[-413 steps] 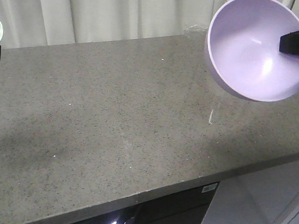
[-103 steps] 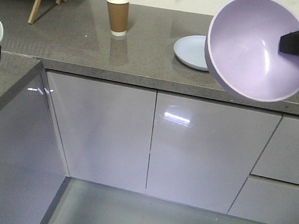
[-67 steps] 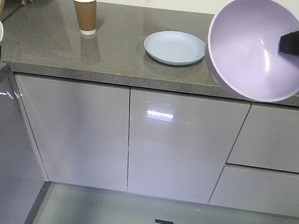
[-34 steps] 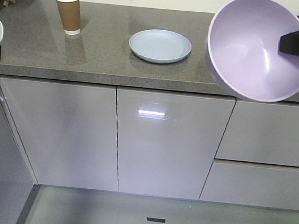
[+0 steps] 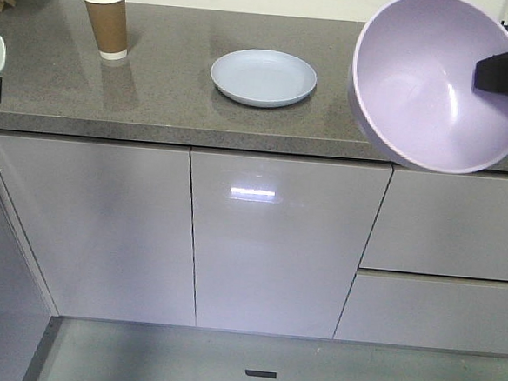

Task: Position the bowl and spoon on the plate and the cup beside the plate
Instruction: 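Drive the base toward the pale blue plate holding spoon and bowl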

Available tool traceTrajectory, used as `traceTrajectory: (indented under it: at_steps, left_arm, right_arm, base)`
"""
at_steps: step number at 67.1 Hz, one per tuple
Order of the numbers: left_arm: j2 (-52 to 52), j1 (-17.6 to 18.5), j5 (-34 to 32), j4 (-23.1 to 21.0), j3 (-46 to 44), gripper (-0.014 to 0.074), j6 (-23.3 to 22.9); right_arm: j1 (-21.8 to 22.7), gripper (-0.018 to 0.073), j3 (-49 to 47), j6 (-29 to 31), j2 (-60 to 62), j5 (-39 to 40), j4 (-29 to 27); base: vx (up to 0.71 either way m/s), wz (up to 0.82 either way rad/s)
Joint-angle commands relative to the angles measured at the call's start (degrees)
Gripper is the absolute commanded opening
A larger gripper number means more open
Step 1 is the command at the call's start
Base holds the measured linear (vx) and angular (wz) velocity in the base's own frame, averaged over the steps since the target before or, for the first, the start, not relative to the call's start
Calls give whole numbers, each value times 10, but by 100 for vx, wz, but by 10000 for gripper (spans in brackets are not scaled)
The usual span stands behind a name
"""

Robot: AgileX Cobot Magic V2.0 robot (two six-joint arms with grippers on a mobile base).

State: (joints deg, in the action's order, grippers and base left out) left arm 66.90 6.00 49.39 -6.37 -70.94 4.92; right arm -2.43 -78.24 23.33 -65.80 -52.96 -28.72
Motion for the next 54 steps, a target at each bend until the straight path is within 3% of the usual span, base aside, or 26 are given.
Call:
traceTrajectory:
  at_steps: [1, 54]
  left_arm:
    - [-10, 2, -33, -8, -13, -6, -6]
    - [-10, 2, -33, -8, -13, -6, -6]
  right_arm:
    - [4, -4, -18, 4, 11, 35, -15]
    - [4, -4, -18, 4, 11, 35, -15]
  base:
    - [0, -2]
    - [1, -1]
